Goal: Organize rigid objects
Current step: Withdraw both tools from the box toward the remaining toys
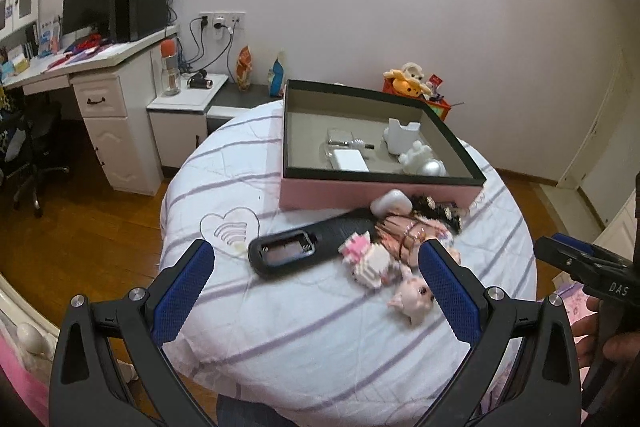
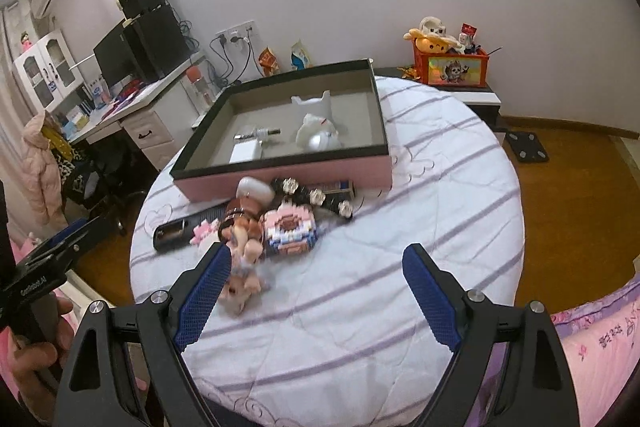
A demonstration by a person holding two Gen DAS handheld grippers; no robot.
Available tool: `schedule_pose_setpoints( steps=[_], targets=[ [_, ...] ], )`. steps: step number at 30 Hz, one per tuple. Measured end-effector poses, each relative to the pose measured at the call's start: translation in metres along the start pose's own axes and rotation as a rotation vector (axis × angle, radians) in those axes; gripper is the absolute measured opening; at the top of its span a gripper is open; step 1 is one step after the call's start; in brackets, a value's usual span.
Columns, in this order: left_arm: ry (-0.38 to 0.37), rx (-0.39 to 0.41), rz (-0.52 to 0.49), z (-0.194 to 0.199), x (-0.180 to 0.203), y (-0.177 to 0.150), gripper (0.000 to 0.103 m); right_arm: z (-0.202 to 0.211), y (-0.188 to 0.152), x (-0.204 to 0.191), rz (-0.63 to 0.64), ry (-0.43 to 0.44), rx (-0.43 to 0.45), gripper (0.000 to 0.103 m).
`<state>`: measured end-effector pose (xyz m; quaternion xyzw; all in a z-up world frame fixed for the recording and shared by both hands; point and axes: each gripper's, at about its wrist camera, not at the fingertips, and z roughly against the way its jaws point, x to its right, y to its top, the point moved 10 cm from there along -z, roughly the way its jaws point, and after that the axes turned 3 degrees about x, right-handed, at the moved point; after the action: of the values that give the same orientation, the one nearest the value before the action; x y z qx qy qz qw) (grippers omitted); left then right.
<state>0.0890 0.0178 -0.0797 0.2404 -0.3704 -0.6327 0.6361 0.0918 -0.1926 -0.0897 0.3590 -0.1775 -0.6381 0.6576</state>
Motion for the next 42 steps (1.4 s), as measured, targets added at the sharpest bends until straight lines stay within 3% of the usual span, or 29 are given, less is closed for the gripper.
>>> schedule_pose_setpoints(
  steps=[21, 32, 42],
  targets=[
    [0.049, -0.018, -0.016, 0.012, 0.002, -0.019, 0.103, 0.006, -0.014, -0.023, 0.029, 0.015, 0.004, 0.089],
    [0.084, -0.074, 0.004, -0.011, -0.016, -0.034, 0.103, -0.039, -0.039, -0.055, 0.049, 0.076, -0.108, 0.089],
    [0.108, -0.129, 0.036, -0.034, -0.037, -0.047, 0.103, -0.085, -0.053, -0.062, 0.008, 0.072, -0.172, 0.089]
  ],
)
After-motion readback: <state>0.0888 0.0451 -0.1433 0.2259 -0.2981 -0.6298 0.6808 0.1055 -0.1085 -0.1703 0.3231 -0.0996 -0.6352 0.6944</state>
